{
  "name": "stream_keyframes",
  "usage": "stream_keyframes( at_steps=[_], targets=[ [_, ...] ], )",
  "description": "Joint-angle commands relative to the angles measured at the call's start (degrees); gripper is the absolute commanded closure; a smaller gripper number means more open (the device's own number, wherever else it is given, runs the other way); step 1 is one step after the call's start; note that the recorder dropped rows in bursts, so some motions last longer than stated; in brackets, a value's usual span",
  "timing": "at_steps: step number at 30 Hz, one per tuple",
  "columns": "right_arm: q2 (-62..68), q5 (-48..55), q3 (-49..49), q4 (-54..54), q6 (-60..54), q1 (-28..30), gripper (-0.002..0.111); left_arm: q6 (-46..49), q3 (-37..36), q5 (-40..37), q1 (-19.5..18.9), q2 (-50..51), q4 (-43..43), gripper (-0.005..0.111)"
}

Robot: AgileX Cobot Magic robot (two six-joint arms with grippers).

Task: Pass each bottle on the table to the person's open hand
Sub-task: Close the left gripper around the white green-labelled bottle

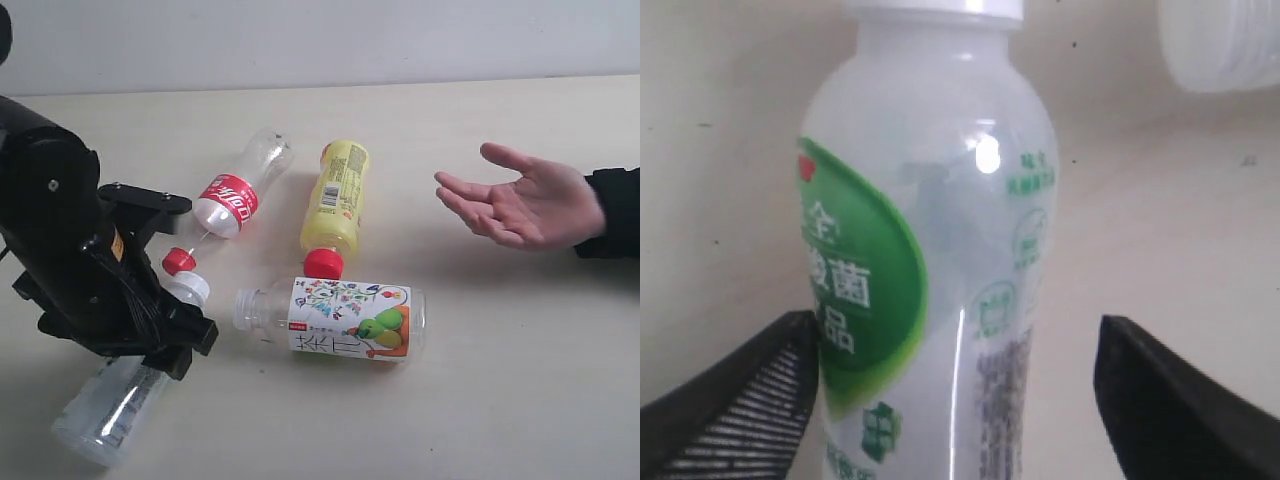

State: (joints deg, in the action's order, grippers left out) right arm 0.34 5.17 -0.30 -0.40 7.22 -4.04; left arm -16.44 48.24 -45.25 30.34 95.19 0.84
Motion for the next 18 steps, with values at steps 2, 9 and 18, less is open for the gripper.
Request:
stream_keyframes(
  at_steps=[2, 9, 18],
  targets=[
    [-0.3, -0.2, 0.3, 0.0, 0.0, 0.3, 0.108, -0.2, -0.2, 2.1, 0.4, 3.0, -0.3, 0.034],
    [-0.3, -0.2, 0.3, 0.0, 0.0, 0.3, 0.108, -0.2, -0.2, 3.1, 0.4, 4.5, -0.4, 0.034],
    [-0.3, -0.2, 0.3, 0.0, 0.0, 0.3, 0.108, -0.3, -0.2, 3.5, 0.4, 4.6, -0.3, 0.034]
  ],
)
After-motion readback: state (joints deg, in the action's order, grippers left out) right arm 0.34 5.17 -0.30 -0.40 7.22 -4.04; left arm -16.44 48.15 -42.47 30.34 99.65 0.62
